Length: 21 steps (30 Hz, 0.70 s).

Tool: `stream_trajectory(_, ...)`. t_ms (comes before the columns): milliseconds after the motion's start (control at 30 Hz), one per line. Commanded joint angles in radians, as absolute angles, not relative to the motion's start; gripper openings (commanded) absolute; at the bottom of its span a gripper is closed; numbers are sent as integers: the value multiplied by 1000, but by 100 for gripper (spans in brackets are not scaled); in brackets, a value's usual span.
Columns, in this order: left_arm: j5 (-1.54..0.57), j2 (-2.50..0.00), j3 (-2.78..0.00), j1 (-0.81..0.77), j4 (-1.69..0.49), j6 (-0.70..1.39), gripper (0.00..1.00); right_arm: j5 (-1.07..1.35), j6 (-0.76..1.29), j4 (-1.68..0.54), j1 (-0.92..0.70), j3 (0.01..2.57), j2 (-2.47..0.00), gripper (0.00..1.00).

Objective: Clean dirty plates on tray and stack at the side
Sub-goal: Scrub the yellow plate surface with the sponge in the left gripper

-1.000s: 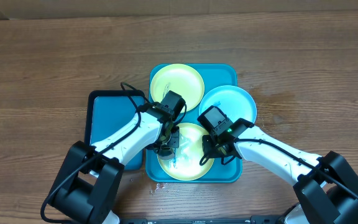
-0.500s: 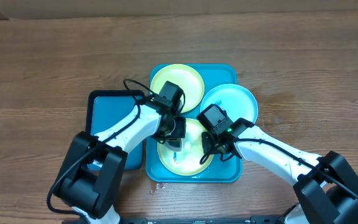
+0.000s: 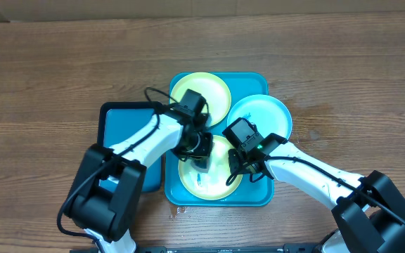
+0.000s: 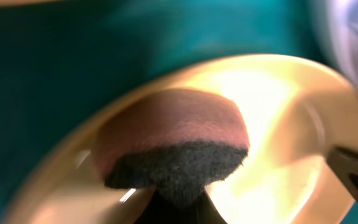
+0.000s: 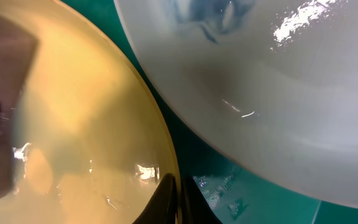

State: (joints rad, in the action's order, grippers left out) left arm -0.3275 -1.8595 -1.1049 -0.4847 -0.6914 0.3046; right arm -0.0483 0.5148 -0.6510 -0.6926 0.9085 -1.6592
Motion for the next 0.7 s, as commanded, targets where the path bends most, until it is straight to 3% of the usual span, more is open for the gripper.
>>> stream_trajectory(0,-384,-1908,-1095,-576,-704,142,4,-49,509,-641,-696,909,-1664,4)
stream_trajectory(133,-352,-1908,-1095,-599,-783,125,4,-51,509,-641,-696,909,-1664,4)
stream_trajectory(500,31,-1908,-1094,-499,-914,480,4,-59,509,-645,-696,909,-1664,4)
stream_trajectory(667,61,-1908,-1100,-445,-817,352,4,-59,509,-645,-696,909,-1664,4)
